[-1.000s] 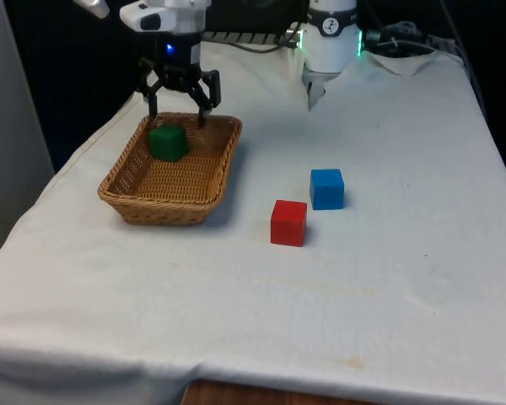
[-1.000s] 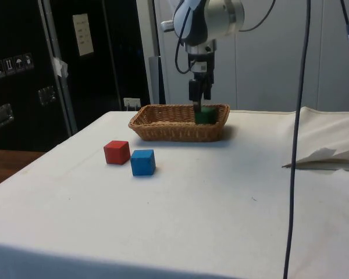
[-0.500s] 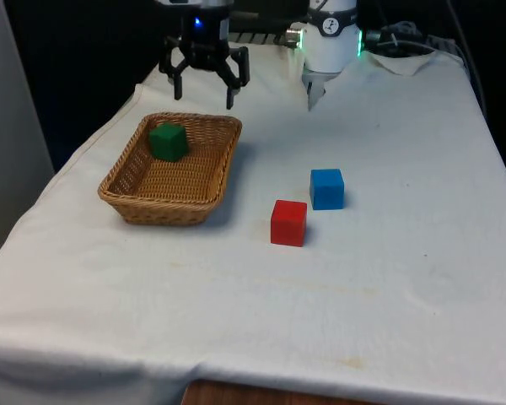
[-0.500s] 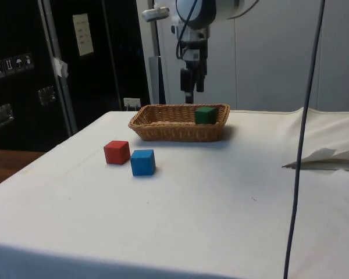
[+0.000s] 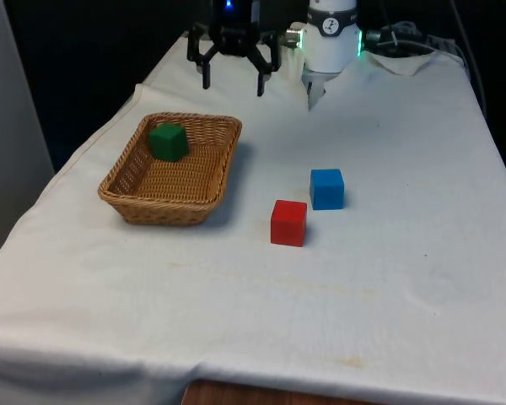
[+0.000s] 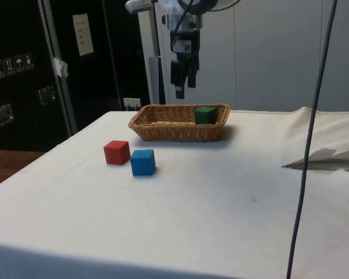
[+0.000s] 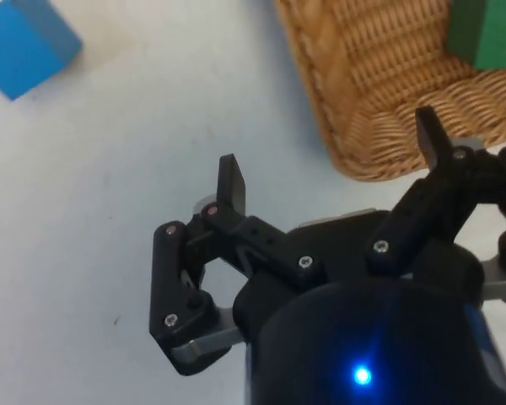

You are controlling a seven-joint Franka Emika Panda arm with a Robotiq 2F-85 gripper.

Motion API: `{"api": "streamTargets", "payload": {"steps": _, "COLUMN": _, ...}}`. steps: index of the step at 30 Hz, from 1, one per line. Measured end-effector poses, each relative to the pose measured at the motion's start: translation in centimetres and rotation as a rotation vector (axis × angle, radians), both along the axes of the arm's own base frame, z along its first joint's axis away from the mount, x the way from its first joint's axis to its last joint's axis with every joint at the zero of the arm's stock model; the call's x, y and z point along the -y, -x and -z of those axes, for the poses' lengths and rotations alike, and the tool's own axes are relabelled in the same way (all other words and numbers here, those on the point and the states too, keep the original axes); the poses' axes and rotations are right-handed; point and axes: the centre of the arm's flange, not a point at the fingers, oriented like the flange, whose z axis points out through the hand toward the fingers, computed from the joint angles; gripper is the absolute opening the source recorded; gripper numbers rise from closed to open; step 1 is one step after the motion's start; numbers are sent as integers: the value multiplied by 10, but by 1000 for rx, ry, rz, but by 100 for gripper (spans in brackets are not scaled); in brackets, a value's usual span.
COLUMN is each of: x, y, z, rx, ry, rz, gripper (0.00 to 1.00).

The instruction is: Pick up exactly two blocks and place them into the basket.

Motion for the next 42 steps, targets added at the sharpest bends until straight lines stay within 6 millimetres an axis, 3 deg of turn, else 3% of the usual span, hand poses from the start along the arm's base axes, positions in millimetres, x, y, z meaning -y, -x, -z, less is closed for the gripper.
{"api": "streamTargets", "payload": {"steps": 18, "x": -66, "y": -17, "z": -11, "rx": 15, "ry": -28, "rz": -20, "gripper": 100}}
{"api": "streamTargets", "payload": {"steps": 42, "x": -142, "y": -52, "z": 17, "rx": -3, "ry": -6, "rz": -52, "gripper": 100}}
